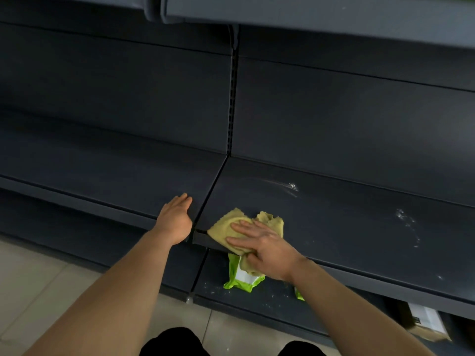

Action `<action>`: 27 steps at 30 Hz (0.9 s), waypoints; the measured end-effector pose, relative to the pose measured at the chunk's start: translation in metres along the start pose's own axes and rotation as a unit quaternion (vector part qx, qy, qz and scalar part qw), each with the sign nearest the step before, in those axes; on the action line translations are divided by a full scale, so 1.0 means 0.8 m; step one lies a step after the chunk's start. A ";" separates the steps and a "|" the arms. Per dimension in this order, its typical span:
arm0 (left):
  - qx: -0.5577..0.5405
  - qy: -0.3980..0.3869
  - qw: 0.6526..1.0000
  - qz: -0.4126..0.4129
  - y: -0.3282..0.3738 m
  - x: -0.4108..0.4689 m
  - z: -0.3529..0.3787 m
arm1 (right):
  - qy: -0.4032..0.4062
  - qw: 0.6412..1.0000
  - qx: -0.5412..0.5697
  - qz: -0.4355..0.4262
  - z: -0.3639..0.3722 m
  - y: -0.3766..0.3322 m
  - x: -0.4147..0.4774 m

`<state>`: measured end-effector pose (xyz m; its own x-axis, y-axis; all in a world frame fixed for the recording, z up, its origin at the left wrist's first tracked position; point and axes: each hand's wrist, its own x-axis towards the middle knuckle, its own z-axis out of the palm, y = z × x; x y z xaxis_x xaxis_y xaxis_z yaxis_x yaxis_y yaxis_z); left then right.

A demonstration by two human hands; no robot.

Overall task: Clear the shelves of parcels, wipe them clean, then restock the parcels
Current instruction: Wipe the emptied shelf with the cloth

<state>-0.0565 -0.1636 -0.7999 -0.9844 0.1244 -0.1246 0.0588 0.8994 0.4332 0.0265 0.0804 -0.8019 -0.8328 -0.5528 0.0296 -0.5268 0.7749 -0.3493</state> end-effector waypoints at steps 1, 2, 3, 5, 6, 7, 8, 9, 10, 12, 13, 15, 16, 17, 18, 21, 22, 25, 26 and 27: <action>0.005 0.000 1.000 -0.007 0.002 0.000 0.000 | 0.011 1.000 0.015 0.012 -0.002 0.009 -0.013; 0.010 0.004 1.000 -0.012 0.005 -0.002 0.001 | 0.021 0.999 0.034 0.026 -0.005 0.016 -0.027; 0.013 0.014 1.000 -0.015 0.008 -0.004 0.004 | 0.031 0.997 0.056 0.044 -0.007 0.023 -0.040; 0.003 0.045 0.999 -0.013 0.015 -0.010 0.011 | 0.053 0.988 0.116 0.088 -0.014 0.034 -0.060; -0.014 0.058 0.998 -0.008 0.020 -0.013 0.016 | 0.066 0.981 0.142 0.111 -0.019 0.040 -0.068; -0.030 0.066 0.997 0.001 0.026 -0.015 0.021 | 0.079 0.976 0.154 0.132 -0.025 0.047 -0.076; -0.036 0.067 0.997 0.012 0.033 -0.017 0.025 | 0.085 0.974 0.151 0.149 -0.033 0.055 -0.081; -0.031 0.065 0.997 0.020 0.039 -0.017 0.029 | 0.080 0.974 0.136 0.161 -0.040 0.064 -0.085; -0.018 0.064 0.997 0.024 0.045 -0.016 0.032 | 0.065 0.976 0.118 0.169 -0.045 0.071 -0.086; 0.012 0.072 0.997 0.021 0.053 -0.011 0.035 | 0.034 0.978 0.088 0.184 -0.052 0.083 -0.076; 0.024 0.078 0.997 0.016 0.056 -0.008 0.037 | 0.026 0.979 0.072 0.191 -0.053 0.086 -0.067; 0.046 0.093 0.995 0.009 0.060 -0.002 0.041 | 0.017 0.979 0.027 0.200 -0.052 0.088 -0.038; 0.057 0.100 0.993 0.006 0.061 0.001 0.044 | 0.010 0.980 0.010 0.200 -0.050 0.086 -0.022; 0.071 0.107 0.992 0.004 0.062 0.002 0.047 | 0.002 0.980 0.000 0.198 -0.049 0.082 -0.005; 0.087 0.118 0.989 0.005 0.061 0.004 0.051 | -0.004 0.982 -0.005 0.191 -0.045 0.079 0.015; 0.123 0.144 0.982 0.018 0.054 0.006 0.058 | -0.021 0.985 -0.032 0.170 -0.033 0.065 0.070; 0.129 0.148 0.980 0.022 0.051 0.008 0.059 | -0.025 0.986 -0.048 0.160 -0.030 0.062 0.086; 0.133 0.150 0.979 0.026 0.045 0.015 0.058 | -0.049 0.986 -0.089 0.129 -0.028 0.064 0.127; 0.137 0.154 0.978 0.026 0.045 0.015 0.059 | -0.058 0.986 -0.100 0.120 -0.029 0.066 0.137; 0.140 0.160 0.977 0.025 0.045 0.015 0.059 | -0.066 0.985 -0.111 0.112 -0.030 0.068 0.147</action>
<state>-0.0587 -0.1098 -0.8283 -0.9781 0.0747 0.1945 0.1076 0.9805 0.1642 -0.1044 0.0649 -0.7954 -0.9104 -0.3848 -0.1521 -0.3695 0.9215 -0.1196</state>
